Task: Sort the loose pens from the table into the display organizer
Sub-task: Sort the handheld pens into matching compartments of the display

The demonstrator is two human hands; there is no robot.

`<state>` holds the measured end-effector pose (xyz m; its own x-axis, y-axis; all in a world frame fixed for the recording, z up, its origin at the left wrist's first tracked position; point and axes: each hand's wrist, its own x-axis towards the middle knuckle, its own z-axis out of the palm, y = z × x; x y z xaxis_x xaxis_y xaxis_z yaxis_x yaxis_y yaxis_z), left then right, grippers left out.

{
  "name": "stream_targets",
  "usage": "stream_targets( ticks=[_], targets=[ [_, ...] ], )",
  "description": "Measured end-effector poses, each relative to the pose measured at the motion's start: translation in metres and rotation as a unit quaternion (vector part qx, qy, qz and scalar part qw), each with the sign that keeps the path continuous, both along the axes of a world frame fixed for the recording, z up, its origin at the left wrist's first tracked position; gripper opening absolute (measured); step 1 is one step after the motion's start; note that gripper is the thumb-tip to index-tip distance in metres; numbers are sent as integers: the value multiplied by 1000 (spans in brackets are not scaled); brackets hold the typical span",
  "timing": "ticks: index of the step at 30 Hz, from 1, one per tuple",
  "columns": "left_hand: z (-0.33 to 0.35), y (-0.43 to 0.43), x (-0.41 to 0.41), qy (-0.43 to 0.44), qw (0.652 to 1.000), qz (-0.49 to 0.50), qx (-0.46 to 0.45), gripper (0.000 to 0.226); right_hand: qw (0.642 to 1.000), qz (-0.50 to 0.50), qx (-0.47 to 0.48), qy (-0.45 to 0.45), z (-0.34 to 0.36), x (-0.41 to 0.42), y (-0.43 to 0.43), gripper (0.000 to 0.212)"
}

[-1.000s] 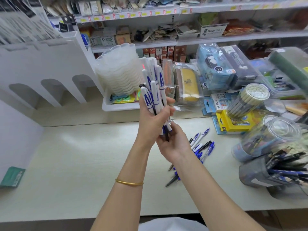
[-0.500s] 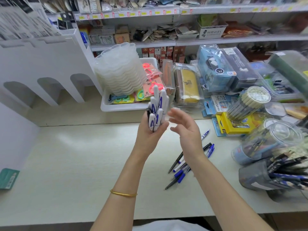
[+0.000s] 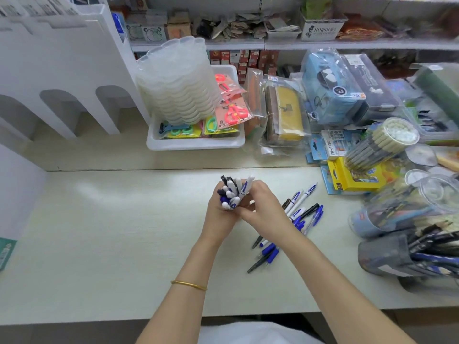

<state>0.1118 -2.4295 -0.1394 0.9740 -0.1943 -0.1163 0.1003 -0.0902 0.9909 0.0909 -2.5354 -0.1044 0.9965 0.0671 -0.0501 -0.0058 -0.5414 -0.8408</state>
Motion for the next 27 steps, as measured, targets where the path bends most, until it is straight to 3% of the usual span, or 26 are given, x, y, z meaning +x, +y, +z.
stream_targets(
  ticks=[4,9,14,20,27],
  targets=[
    [-1,5,9,4,1000,-19,-6,18,1000,-7,12,-24,1,1,-2,30],
    [-8,6,11,34,999,-19,-12,24,1000,5,-16,10,-9,3,-8,56],
    [-6,3,14,57,997,-35,-31,28,999,-3,-31,7,-13,5,-8,52],
    [0,1,16,42,997,-54,-41,36,992,-19,-121,-20,-10,11,-16,28],
    [22,21,6,49,995,-18,-83,32,999,-15,51,5,20,16,-3,23]
  ],
)
